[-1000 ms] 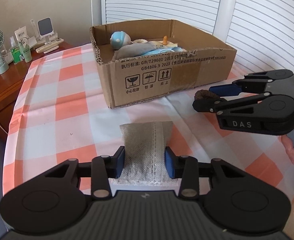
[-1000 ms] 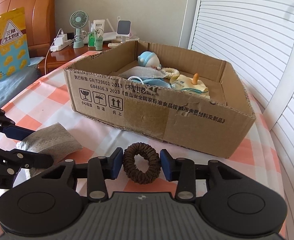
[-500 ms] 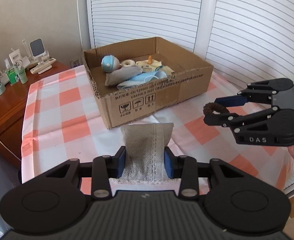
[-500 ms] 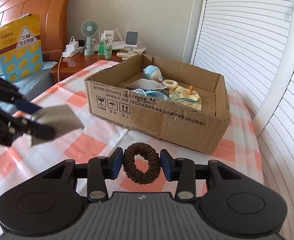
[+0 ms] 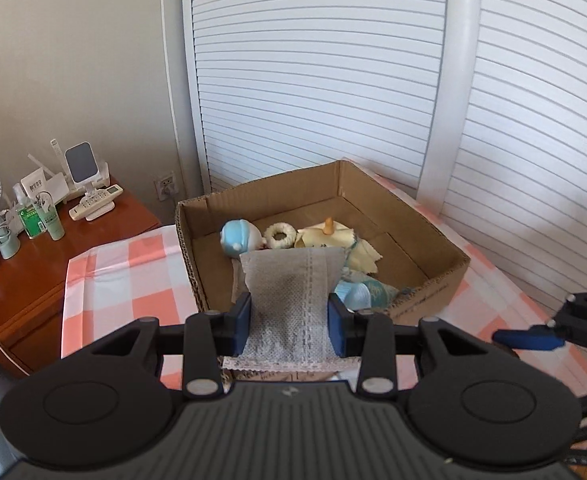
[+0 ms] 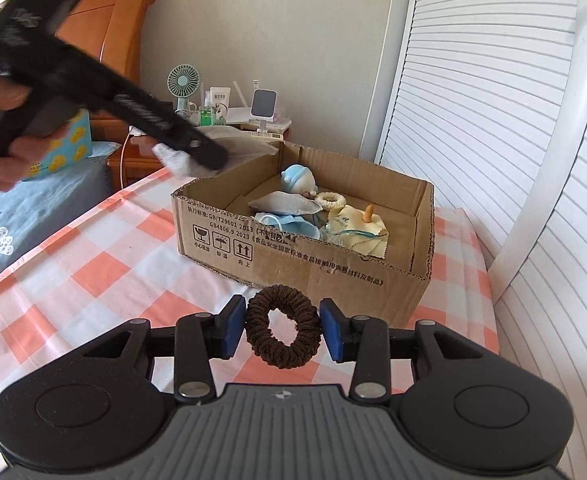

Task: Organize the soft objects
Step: 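Carry the scrunchie and pouch over the box and open both grippers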

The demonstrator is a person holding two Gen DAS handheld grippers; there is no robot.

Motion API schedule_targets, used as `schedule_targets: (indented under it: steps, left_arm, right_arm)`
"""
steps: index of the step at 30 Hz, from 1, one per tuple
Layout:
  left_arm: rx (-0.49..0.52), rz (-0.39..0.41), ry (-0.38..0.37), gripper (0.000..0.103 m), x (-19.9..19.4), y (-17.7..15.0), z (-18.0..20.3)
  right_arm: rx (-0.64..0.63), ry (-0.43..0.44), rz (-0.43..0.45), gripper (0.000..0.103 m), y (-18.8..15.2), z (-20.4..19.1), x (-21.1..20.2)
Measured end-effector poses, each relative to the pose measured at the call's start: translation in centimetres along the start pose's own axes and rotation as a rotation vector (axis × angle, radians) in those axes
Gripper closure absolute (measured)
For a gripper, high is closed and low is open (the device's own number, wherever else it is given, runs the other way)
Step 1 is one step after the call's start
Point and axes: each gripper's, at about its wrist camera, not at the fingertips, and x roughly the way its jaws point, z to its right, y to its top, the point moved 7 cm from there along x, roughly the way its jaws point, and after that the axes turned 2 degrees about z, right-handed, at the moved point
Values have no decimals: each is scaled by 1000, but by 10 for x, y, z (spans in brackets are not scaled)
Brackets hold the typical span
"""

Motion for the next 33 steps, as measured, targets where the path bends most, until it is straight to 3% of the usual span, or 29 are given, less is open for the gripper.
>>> schedule_targets:
  steps: [1,5,8,10,17,33]
  left_arm:
    - [-10,-1,11,63,7,1,-2]
    - [-59,8,46,25,17,-4,-12]
    - [-66,33,79,10,9,-12,-16]
    - [-56,51,98,5,-2,-18,-17]
    - [-12,82,171,1,-40,-49,-8]
    - [-28,98,153,1,-75,-79,10]
  right_arm:
    - [-2,0,1,57,1,0,0]
    - [-2,-3,8,57,6,2,2]
    - [-9,-10,14,57,10,2,3]
    - [-9,-14,18,57,15,4,4]
    - [10,-23,39,57,38,13,11]
    - [125,-137,-36,57,69,69,84]
